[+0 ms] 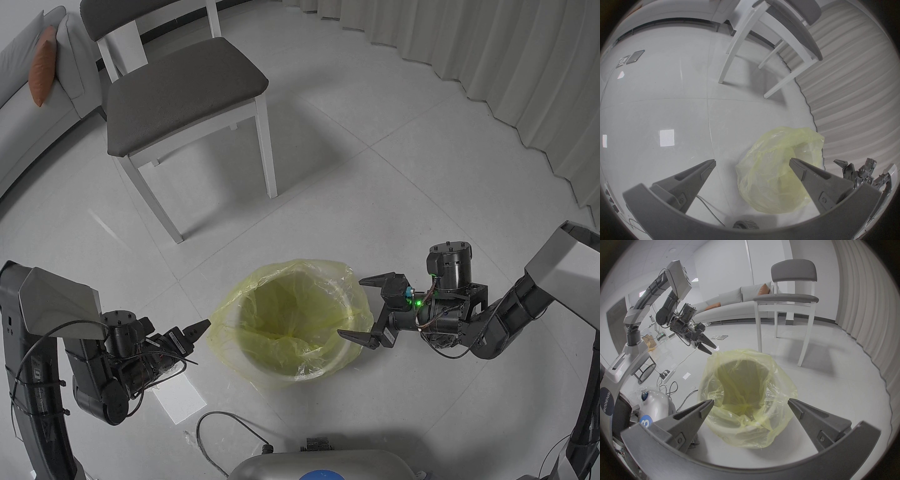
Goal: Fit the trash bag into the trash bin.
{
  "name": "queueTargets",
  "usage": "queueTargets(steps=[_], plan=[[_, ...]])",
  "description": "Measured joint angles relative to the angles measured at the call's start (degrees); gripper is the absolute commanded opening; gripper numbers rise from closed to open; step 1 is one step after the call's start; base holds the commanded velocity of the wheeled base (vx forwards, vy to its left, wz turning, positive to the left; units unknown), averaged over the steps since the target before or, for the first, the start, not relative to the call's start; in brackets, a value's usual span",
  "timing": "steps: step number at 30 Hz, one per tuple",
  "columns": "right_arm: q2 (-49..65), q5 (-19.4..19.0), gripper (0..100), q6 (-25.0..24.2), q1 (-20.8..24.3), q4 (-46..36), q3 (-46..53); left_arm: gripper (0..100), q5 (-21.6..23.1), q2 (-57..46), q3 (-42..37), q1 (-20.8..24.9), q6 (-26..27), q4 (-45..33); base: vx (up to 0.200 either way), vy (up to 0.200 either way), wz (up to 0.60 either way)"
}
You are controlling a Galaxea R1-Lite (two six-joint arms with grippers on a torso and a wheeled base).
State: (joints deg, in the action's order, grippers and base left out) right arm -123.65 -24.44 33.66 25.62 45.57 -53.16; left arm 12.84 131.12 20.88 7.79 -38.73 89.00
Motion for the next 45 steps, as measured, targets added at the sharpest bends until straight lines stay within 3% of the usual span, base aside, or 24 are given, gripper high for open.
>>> queueTargets(steps=[8,20,21,35,45], plan=[[-2.5,-0.1,100,0.0,3.8,-0.1,-1.0,100,-0.2,-1.0,-3.2,-0.2,6.4,0.0,0.0,0.0,0.0],[-9.8,0.0,100,0.0,8.2,-0.2,-4.2,100,-0.9,-2.2,-4.7,1.0,7.1,0.0,0.0,0.0,0.0],[-10.3,0.0,0,0.1,8.3,-0.2,-4.5,100,-0.9,-2.3,-4.7,1.1,7.1,0.0,0.0,0.0,0.0],[-13.0,0.0,0,0.6,8.6,-0.2,-4.6,100,-1.4,-2.9,-4.7,1.9,7.1,0.0,0.0,0.0,0.0],[-11.9,0.0,0,1.7,10.0,0.0,2.1,100,-1.7,-2.9,-5.3,2.0,7.1,0.0,0.0,0.0,0.0]])
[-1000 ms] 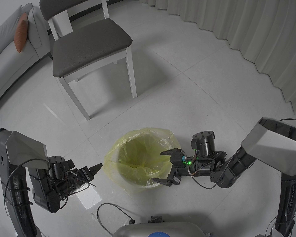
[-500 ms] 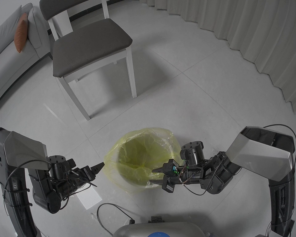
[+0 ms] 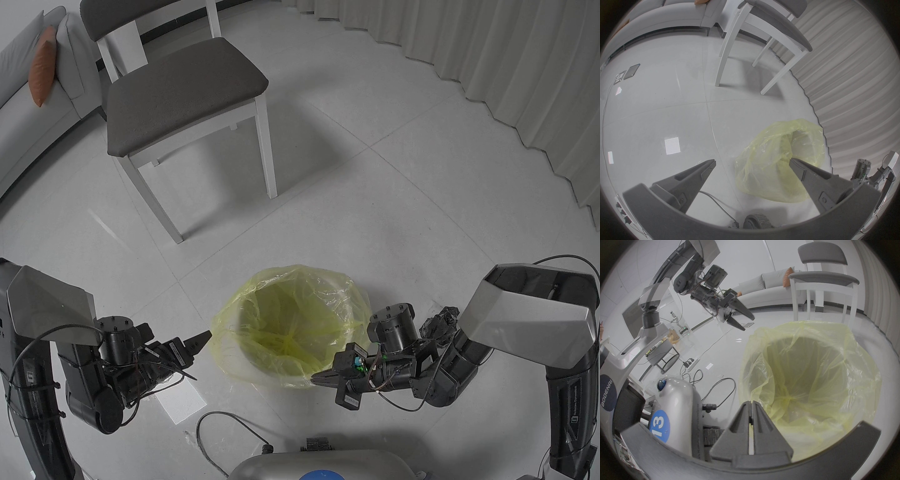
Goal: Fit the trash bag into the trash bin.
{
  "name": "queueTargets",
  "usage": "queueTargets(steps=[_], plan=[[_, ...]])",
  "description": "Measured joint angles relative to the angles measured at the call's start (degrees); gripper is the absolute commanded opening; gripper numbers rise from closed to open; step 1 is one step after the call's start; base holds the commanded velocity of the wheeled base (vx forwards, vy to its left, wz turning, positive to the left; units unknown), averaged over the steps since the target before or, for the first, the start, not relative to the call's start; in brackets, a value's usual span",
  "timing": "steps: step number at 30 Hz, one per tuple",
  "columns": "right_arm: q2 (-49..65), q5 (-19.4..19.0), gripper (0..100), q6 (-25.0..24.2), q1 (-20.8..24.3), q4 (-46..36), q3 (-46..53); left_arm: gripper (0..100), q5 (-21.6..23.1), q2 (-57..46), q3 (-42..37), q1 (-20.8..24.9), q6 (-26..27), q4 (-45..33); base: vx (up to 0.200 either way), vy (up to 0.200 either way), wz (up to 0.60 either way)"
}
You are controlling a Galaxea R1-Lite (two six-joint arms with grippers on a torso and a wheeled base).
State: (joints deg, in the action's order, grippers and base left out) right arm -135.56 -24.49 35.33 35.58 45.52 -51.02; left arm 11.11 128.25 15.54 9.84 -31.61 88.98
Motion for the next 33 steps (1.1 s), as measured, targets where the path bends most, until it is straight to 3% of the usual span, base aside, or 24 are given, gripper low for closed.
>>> queueTargets(steps=[11,12,27,33], plan=[[0.3,0.0,0,0.5,0.6,1.1,1.5,100,-0.5,0.0,0.0,0.6,0.0,0.0,0.0,0.0,0.0],[0.3,0.0,100,0.6,0.6,1.1,1.6,100,-0.5,0.0,0.0,0.6,0.0,0.0,0.0,0.0,0.0],[5.3,0.0,100,0.5,2.3,3.4,7.1,100,-0.4,0.1,0.2,0.6,0.0,0.0,0.0,0.0,0.0],[10.5,0.0,100,-0.4,0.7,5.1,10.2,100,-0.4,-0.1,0.2,0.7,0.0,0.0,0.0,0.0,0.0]])
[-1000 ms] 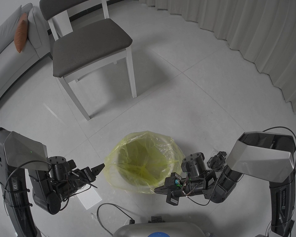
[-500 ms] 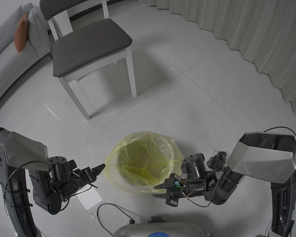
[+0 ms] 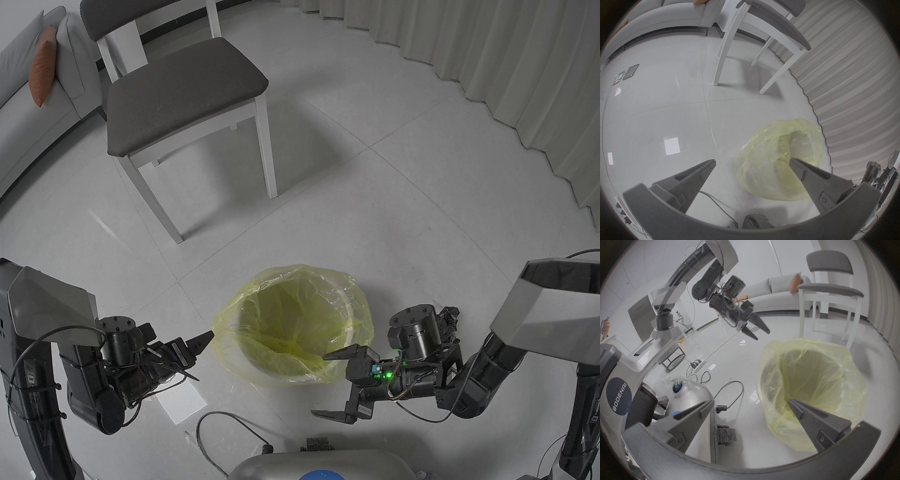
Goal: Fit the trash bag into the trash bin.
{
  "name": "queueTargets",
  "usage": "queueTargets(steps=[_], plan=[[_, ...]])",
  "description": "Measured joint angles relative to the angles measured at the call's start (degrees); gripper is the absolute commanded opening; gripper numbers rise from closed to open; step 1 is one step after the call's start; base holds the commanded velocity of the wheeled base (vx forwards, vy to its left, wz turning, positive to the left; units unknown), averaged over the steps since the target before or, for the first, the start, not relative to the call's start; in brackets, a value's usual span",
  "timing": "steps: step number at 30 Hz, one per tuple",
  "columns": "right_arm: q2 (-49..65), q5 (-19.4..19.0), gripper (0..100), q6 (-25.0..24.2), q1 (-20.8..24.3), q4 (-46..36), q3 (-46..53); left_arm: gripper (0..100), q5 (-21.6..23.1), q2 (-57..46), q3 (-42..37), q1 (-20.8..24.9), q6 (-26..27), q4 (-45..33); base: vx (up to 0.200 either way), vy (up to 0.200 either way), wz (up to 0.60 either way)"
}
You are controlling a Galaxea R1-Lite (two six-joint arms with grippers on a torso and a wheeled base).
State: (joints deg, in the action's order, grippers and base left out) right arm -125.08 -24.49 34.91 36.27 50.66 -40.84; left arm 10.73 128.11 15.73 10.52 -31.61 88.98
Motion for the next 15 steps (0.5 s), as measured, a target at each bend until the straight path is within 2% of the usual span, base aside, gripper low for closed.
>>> queueTargets(steps=[4,15], plan=[[4.8,0.4,100,-0.7,-3.4,0.0,1.0,100,0.0,-0.8,0.0,0.0,0.0,0.0,0.0,0.0,0.0],[13.6,1.4,100,-1.2,-21.4,-5.3,1.2,100,0.4,-3.4,0.5,0.1,1.9,0.0,0.0,0.0,0.0]])
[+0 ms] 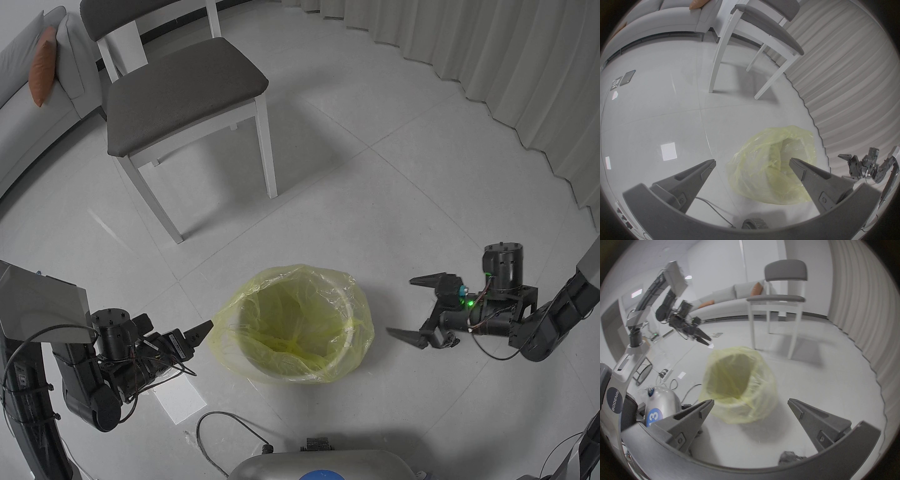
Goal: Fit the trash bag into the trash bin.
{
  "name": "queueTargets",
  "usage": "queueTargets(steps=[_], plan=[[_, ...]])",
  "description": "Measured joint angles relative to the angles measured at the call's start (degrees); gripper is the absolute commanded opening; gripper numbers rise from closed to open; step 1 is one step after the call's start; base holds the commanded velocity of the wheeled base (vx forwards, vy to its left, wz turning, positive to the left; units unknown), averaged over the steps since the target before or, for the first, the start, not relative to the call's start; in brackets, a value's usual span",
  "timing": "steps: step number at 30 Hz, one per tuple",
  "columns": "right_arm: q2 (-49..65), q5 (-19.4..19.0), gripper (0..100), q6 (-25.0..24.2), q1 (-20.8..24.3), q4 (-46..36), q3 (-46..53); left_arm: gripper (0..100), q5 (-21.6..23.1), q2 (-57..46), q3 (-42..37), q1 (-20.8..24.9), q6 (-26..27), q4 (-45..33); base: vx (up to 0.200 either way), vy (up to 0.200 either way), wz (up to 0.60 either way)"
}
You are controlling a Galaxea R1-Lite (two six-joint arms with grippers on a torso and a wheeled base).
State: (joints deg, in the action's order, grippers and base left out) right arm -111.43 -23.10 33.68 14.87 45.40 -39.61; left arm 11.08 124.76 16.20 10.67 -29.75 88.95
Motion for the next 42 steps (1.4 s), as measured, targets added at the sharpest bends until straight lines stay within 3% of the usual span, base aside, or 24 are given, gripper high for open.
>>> queueTargets(steps=[8,17,23,29,42], plan=[[-3.3,1.5,100,0.4,-10.8,-2.7,-2.2,100,-0.1,-1.5,-0.3,0.5,0.9,0.0,0.0,0.0,0.0],[-11.6,1.5,100,0.7,-15.0,-2.6,-8.0,100,-0.4,-2.8,-0.3,1.6,1.2,0.0,0.0,0.0,0.0],[-13.6,1.4,100,-0.6,-10.1,-2.7,-12.6,100,-0.5,-3.1,-1.4,1.6,1.6,0.0,0.0,0.0,0.0],[-14.4,1.3,100,-6.3,-2.2,-4.4,-19.6,100,-1.7,-3.3,-2.3,1.8,1.9,0.0,0.0,0.0,0.0],[-19.6,0.7,100,-10.1,4.5,-6.3,-31.6,100,-3.5,-3.4,-4.1,2.1,2.8,0.0,0.0,0.0,0.0]])
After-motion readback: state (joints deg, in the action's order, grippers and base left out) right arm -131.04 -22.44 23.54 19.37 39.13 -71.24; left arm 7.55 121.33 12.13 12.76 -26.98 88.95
